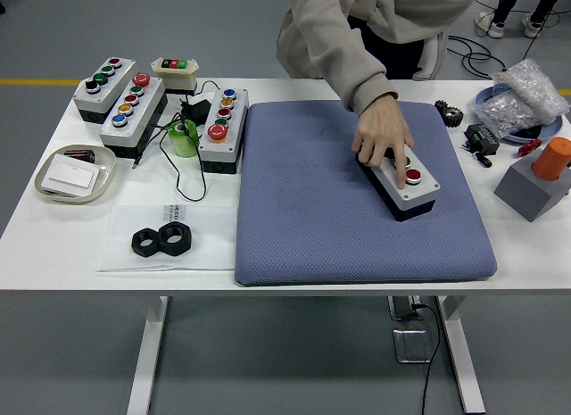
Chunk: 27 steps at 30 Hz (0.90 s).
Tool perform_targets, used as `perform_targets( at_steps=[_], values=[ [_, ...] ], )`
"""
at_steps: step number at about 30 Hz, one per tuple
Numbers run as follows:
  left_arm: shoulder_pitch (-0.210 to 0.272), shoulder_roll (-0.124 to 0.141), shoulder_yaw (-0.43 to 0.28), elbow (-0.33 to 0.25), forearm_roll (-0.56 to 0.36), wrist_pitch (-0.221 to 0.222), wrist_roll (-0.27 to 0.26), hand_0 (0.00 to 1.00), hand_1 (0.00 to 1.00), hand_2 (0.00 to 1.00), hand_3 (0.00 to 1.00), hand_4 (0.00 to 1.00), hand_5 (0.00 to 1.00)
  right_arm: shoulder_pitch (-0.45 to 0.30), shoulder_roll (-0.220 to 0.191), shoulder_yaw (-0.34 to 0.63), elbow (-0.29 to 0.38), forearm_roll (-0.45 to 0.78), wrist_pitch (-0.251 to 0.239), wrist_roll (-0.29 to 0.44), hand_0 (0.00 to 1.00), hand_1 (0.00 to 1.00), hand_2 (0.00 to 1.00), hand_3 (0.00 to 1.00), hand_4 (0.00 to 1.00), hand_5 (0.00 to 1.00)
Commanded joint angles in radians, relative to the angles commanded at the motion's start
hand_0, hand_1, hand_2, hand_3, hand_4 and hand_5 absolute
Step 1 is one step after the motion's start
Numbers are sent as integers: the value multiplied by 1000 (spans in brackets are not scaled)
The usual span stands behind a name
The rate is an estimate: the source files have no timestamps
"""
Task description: Pick up the button,place it on the desk,press the button,press the button
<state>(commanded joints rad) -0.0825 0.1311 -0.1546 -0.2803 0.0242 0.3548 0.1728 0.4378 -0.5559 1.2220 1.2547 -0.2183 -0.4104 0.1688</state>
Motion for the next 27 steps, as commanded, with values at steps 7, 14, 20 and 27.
perform_targets(
  at_steps=[7,14,20,27],
  values=[
    [7,0,-13,1,22,0,8,776,816,895,815,576,998,3,9,-6,-9,0,-5,-6,885,780,843,859,620,158],
    [11,-1,-17,2,27,0,10,776,816,895,814,574,998,8,19,-3,-11,7,-10,-10,890,782,843,858,622,156],
    [6,0,-11,1,18,0,6,777,816,895,814,575,998,8,18,9,-9,7,-19,-12,893,783,844,858,621,155],
    [1,0,-9,1,12,-2,5,776,816,895,814,574,998,10,15,12,-6,12,-38,-16,895,784,843,856,620,156]
  ],
)
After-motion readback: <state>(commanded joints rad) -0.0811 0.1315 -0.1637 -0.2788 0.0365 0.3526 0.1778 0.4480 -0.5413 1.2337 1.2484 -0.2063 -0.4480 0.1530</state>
